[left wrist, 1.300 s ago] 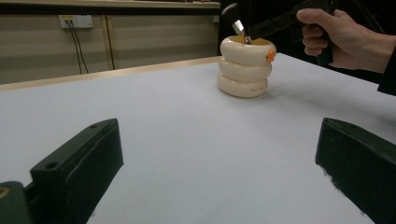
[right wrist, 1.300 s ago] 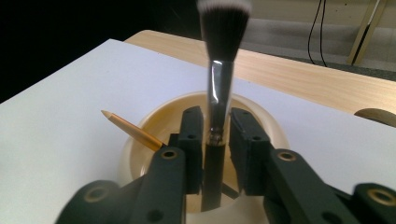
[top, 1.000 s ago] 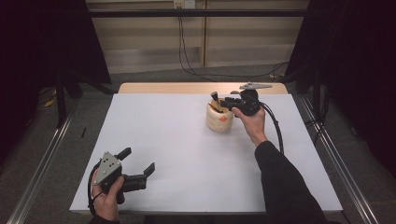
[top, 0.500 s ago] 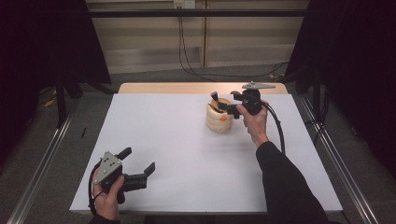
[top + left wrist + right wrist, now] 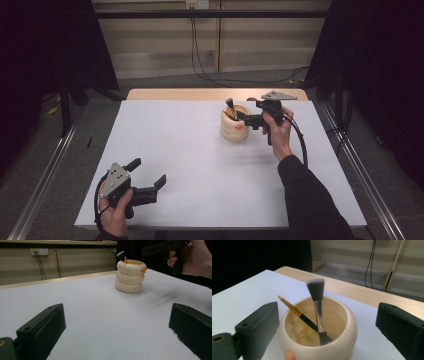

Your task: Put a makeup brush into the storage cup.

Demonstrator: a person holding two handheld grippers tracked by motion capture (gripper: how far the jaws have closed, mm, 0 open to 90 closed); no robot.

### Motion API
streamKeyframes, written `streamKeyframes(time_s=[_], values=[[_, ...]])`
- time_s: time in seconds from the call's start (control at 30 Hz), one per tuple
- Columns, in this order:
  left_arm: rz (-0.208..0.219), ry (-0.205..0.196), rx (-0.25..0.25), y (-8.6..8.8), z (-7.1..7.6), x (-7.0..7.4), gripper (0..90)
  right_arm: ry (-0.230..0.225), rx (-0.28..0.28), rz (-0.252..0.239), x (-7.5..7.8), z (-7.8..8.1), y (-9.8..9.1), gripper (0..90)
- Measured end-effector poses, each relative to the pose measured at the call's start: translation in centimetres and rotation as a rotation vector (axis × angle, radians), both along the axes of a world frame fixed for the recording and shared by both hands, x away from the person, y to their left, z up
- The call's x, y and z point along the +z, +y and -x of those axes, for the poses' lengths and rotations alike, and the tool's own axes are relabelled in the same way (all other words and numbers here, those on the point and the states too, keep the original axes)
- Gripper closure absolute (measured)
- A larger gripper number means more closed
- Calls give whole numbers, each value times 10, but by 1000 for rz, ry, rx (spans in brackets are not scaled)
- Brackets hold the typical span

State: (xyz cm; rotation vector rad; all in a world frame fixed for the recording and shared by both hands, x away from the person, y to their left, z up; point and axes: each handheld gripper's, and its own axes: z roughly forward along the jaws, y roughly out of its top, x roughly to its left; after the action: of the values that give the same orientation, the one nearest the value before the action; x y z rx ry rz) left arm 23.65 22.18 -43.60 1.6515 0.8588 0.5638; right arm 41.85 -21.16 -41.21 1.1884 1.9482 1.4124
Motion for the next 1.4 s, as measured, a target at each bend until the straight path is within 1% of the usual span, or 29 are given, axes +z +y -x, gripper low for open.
streamKeyframes(time_s=[0.03, 0.17, 0.27, 0.3, 0.4, 0.5, 0.7, 0.77, 0.87, 0.93, 1.0, 1.1, 1.13, 1.17, 1.3, 1.33, 1.4], values=[[-3, -1, -7, 1, 0, 0, 7, -18, -11, 6, 0, 3, -1, 37], [5, -2, -2, 0, 0, 0, 7, -45, -27, 17, 0, 9, -8, 28], [2, -4, 0, 0, 0, 0, 7, -46, -27, 1, 2, 15, -14, 19], [1, -7, 3, 0, 0, 0, 7, -65, -32, 4, 2, 17, -15, 20], [0, -4, 8, 0, 0, 0, 7, -78, -47, 0, 3, 25, -20, 19], [-1, -6, 4, 0, 0, 1, 7, -83, -45, -6, 3, 32, -24, 15], [-4, -6, 10, 0, 0, 1, 7, -83, -53, 13, 1, 46, -31, 9], [0, -7, 5, 0, 0, 1, 7, -85, -59, 8, 0, 50, -34, 8], [-5, -8, 5, 0, 0, 1, 7, -87, -65, 4, 0, 58, -39, 6], [-4, -9, 8, 0, 0, 1, 7, -93, -71, 10, 1, 63, -42, 6], [-3, -10, 10, 1, 0, 1, 7, -98, -71, 3, 1, 68, -45, 7], [-1, -11, 10, 0, 0, 1, 7, -97, -72, 16, 3, 76, -49, 6], [-2, -11, 11, 0, 0, 1, 7, -99, -72, 25, 3, 79, -51, 6], [-2, -10, 10, 0, 0, 1, 7, -111, -79, 27, 3, 82, -53, 6], [0, -12, 11, 0, 1, 1, 7, -119, -88, 13, 2, 90, -59, 6], [1, -14, 13, 0, 1, 1, 7, -120, -92, 21, 1, 92, -60, 6], [4, -15, 18, 1, 1, 1, 6, -126, -102, 19, 0, 96, -61, 8]])
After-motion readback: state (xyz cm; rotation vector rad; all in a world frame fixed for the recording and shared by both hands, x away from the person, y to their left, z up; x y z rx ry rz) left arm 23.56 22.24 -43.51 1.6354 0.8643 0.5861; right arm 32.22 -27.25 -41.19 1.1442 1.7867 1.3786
